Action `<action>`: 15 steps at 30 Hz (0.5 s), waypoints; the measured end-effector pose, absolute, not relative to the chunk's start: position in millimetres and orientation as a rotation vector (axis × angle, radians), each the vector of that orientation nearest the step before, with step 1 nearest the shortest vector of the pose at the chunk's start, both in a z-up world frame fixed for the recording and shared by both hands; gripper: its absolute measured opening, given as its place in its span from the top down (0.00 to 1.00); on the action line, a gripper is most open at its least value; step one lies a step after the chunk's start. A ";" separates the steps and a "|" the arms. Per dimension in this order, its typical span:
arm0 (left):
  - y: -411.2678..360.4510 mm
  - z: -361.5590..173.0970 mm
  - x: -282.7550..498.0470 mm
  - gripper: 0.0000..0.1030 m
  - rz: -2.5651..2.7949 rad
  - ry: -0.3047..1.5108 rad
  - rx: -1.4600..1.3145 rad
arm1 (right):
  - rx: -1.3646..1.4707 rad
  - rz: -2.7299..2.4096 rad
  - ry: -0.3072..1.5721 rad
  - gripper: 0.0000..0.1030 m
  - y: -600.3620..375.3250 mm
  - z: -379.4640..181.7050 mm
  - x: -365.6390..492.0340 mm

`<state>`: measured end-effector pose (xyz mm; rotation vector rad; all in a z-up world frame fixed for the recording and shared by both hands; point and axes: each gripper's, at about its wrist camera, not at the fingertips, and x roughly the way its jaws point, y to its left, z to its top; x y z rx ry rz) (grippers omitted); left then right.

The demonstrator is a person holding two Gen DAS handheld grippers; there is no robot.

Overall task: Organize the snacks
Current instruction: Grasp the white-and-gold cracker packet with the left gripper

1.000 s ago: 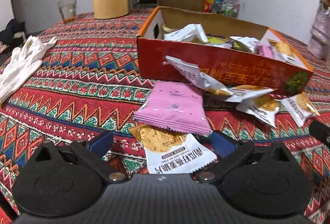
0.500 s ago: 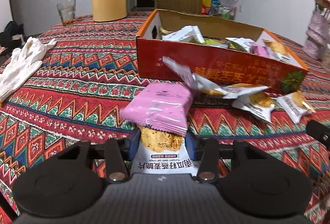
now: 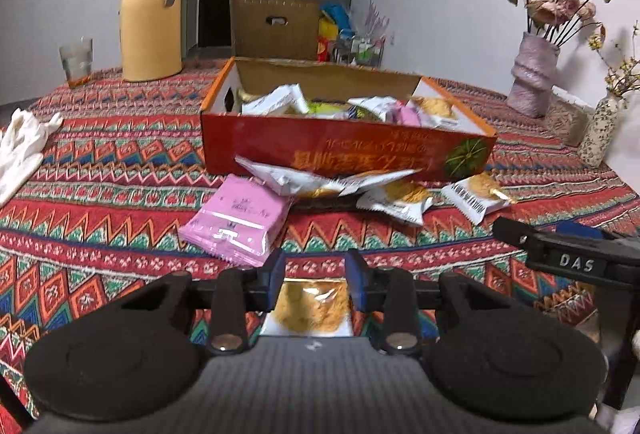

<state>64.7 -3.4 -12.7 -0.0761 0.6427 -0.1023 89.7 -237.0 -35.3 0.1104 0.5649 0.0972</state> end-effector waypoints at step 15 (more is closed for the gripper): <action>-0.1 -28.3 63.4 0.22 -0.092 0.717 -0.055 | 0.110 0.089 0.576 0.00 -239.1 -39.9 90.3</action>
